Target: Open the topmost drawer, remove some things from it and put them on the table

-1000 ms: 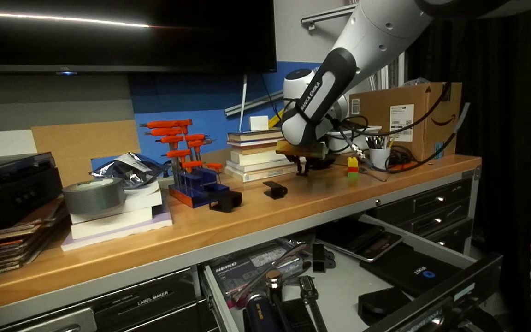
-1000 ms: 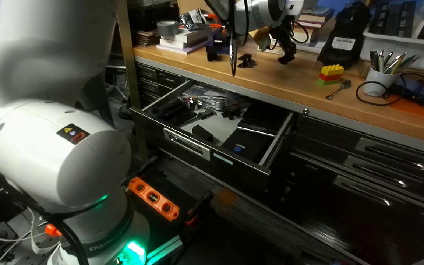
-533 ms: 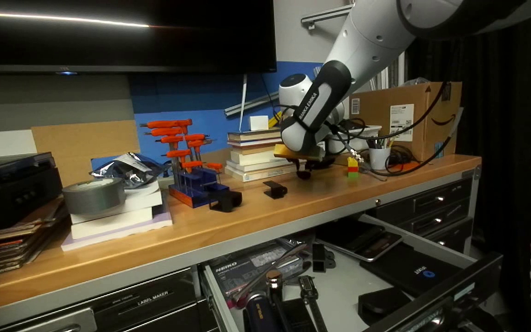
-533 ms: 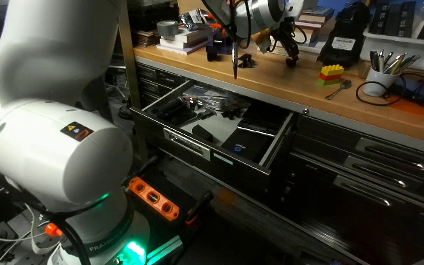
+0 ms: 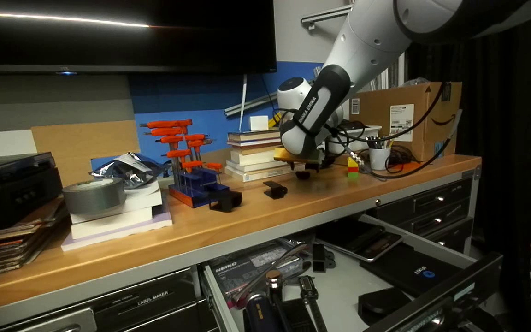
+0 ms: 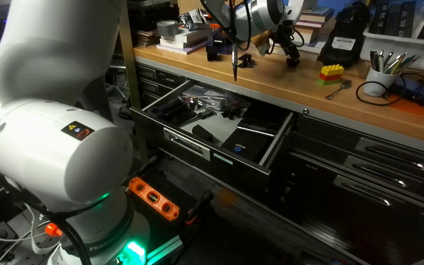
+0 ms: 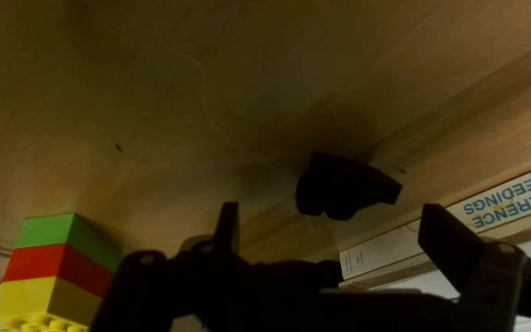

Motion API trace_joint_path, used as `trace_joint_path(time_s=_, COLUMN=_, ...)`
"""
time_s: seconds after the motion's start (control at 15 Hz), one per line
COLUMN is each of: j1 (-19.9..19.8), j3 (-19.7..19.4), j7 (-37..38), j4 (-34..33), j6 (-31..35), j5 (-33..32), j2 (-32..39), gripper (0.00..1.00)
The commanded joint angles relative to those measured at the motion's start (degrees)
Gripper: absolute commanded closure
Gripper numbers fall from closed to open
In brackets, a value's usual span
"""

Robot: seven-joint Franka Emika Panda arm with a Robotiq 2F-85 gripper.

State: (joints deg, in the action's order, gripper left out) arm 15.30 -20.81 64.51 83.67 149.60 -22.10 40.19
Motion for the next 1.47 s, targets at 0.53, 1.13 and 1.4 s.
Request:
trace_joint_path(time_s=0.53, j1=-6.5, j3=15.8, j7=-26.2, j4=17.5, j6=-19.8, j5=12.3, j2=-25.4, gripper=0.0)
trace_joint_path(time_s=1.13, j1=-12.5, j3=18.1, j7=-45.6, j4=35.0, j6=-42.6, j5=20.5, j2=-49.8, gripper=0.0)
trace_joint_path(time_s=1.4, j1=-15.6, j3=17.0, j7=-53.6, j4=43.8, j6=-45.0, j5=20.7, j2=-58.3, gripper=0.0)
